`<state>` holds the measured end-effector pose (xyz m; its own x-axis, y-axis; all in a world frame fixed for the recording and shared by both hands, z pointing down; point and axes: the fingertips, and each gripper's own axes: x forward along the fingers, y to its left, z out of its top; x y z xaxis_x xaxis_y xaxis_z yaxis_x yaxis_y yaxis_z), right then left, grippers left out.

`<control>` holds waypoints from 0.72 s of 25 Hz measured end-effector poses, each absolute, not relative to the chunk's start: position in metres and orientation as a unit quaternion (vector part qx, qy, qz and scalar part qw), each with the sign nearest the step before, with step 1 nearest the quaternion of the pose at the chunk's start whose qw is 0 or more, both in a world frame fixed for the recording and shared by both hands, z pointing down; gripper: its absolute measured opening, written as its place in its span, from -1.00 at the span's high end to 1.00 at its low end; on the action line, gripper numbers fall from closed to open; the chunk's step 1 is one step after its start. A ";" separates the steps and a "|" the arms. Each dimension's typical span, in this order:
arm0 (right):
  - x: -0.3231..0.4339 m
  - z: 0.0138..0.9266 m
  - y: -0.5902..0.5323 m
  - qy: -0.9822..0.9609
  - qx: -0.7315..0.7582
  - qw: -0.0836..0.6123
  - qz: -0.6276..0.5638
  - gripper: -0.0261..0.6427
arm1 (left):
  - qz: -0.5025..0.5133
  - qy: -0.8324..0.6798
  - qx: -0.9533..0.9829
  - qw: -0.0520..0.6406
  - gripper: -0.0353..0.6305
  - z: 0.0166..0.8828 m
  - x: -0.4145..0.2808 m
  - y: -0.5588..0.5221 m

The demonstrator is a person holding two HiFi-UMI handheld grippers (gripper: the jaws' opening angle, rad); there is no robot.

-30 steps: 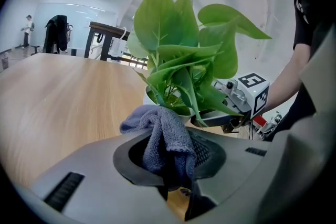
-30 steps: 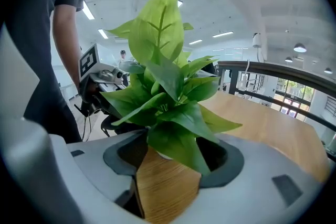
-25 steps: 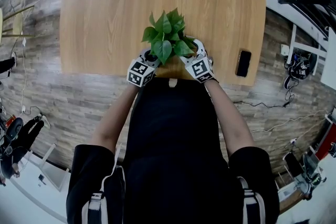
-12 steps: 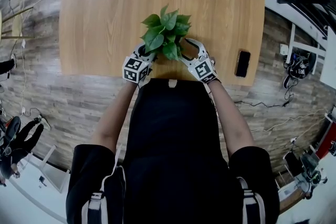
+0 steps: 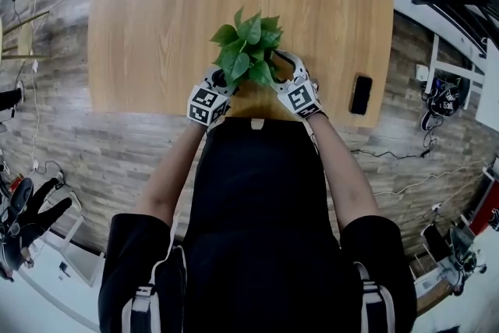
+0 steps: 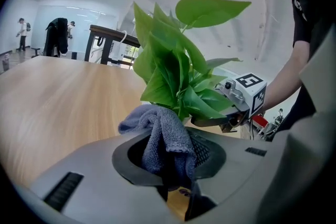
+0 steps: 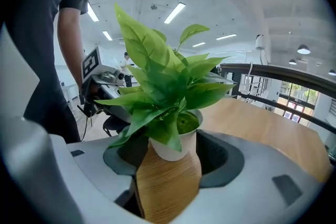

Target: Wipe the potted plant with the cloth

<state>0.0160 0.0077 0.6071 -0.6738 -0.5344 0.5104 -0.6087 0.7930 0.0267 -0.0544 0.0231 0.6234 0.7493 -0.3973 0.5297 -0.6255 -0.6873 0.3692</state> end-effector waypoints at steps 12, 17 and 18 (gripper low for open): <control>0.013 0.610 0.018 -0.907 0.325 0.260 0.071 0.11 | 0.204 -0.274 0.898 0.276 0.55 0.629 -0.050 0.034; 0.006 0.605 0.037 -0.911 0.302 0.274 0.063 0.11 | 0.202 -0.292 0.891 0.285 0.55 0.627 -0.059 0.026; 0.003 0.605 0.041 -0.912 0.300 0.273 0.065 0.11 | 0.201 -0.293 0.888 0.291 0.55 0.625 -0.060 0.027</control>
<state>0.0028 0.0407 0.6046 -0.6704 -0.5119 0.5372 -0.5825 0.8115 0.0464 -0.0602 0.0267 0.6254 0.7474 -0.4036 0.5277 -0.6375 -0.6593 0.3986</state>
